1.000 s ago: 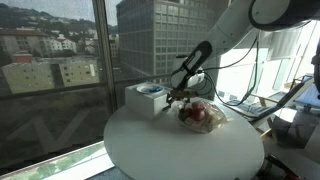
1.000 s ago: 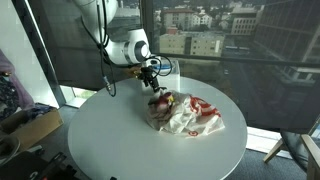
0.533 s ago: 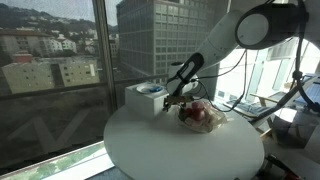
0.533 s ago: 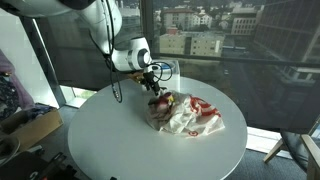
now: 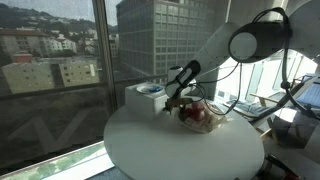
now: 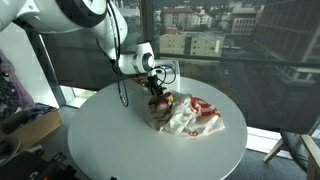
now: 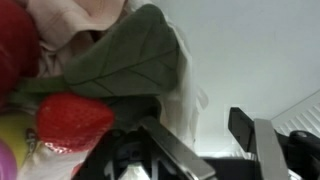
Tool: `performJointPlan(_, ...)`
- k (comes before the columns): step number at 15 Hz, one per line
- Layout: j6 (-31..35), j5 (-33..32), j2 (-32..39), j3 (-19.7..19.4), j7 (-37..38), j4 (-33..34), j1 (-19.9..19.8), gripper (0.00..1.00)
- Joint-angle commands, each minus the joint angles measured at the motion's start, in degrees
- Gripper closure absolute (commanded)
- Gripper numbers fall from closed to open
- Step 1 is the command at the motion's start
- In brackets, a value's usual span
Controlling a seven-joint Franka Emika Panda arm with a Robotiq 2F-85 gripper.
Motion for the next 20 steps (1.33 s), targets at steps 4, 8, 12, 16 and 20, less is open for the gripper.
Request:
performJointPlan(4, -4.4, 3.3, 0.9, 1.7, -1.8, 2.9, -2.8, 0.80)
performJointPlan(8, -7.0, 7.9, -0.2, 3.1, -3.0, 1.2, -6.3, 1.00)
performJointPlan(12, -9.6, 16.9, -3.1, 9.3, -9.7, -1.2, -12.9, 1.00)
performJointPlan(16, -11.5, 26.4, -8.6, 15.1, -19.1, -6.3, -18.8, 1.00)
performJointPlan(20, -15.4, 36.3, -16.4, 20.3, -29.8, -13.3, -24.6, 1.00)
